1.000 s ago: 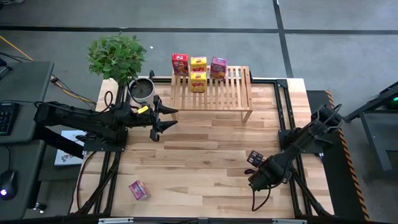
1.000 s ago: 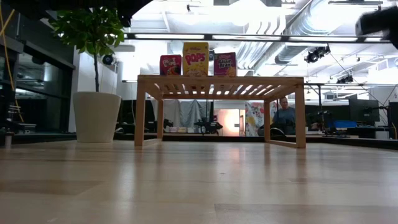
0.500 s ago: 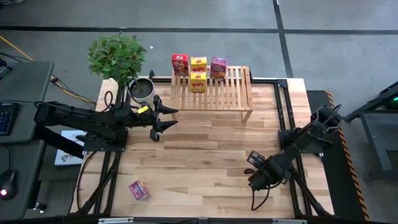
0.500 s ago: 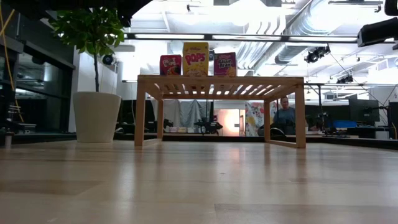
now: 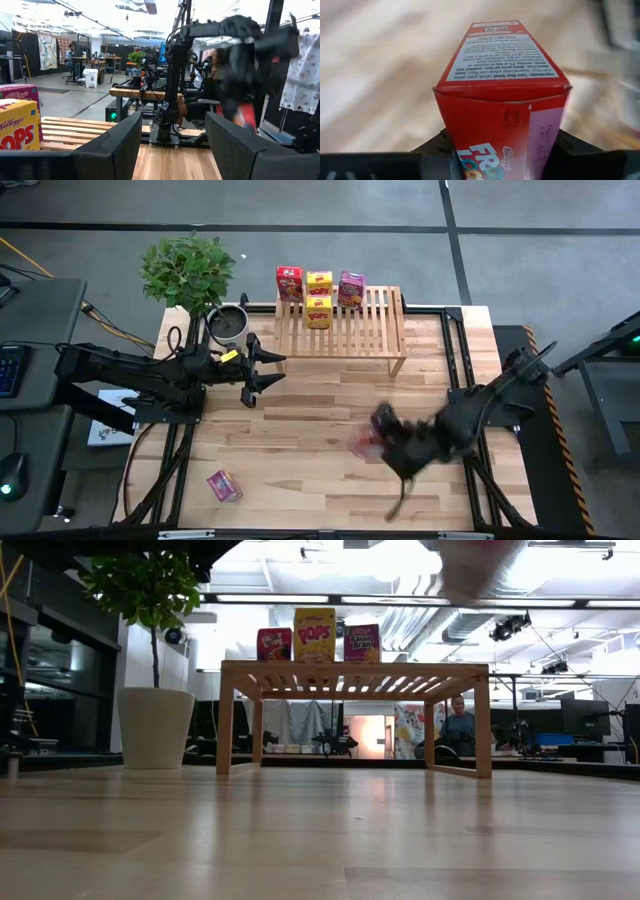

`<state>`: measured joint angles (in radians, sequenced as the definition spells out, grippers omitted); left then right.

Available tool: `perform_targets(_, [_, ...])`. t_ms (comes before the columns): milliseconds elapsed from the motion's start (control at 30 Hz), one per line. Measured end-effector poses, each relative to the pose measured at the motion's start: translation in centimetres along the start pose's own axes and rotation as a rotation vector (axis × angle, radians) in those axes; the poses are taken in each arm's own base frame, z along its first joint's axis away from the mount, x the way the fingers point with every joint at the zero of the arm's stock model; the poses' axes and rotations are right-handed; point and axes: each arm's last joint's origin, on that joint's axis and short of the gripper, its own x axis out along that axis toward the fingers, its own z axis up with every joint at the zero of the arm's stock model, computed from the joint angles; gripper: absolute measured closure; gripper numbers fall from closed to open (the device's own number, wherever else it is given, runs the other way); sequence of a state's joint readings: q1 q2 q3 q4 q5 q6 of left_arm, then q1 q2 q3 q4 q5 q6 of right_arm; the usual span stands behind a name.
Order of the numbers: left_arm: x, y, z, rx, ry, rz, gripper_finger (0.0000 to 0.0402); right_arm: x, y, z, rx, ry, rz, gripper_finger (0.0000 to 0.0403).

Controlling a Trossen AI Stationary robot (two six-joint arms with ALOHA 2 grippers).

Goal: Stack cereal on shelf
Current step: Align the red cereal box with the other red cereal box on the shelf

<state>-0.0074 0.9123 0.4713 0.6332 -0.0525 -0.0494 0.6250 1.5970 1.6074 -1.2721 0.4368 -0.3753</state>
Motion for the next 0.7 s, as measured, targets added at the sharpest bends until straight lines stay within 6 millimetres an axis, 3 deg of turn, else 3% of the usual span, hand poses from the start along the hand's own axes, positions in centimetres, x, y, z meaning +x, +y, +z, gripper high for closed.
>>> perform_targets(167, [0.0, 0.0, 0.0, 0.0, 0.0, 0.0, 0.0194, -2.5, -7.1, -3.0, 0.222, 0.118, -0.264, 0.025])
perform_targets(367, [0.0, 0.0, 0.0, 0.0, 0.0, 0.0, 0.0194, -2.2, -14.2, -10.0, 0.583, 0.264, -0.3, 0.0249])
perform_targets(500, [0.0, 0.0, 0.0, 0.0, 0.0, 0.0, 0.0194, -1.6, -16.7, -14.6, 0.743, 0.343, -0.265, 0.0249])
perform_targets(700, [0.0, 0.0, 0.0, 0.0, 0.0, 0.0, 0.0194, -1.0, -18.6, -20.1, 0.855, 0.476, -0.237, 0.0249])
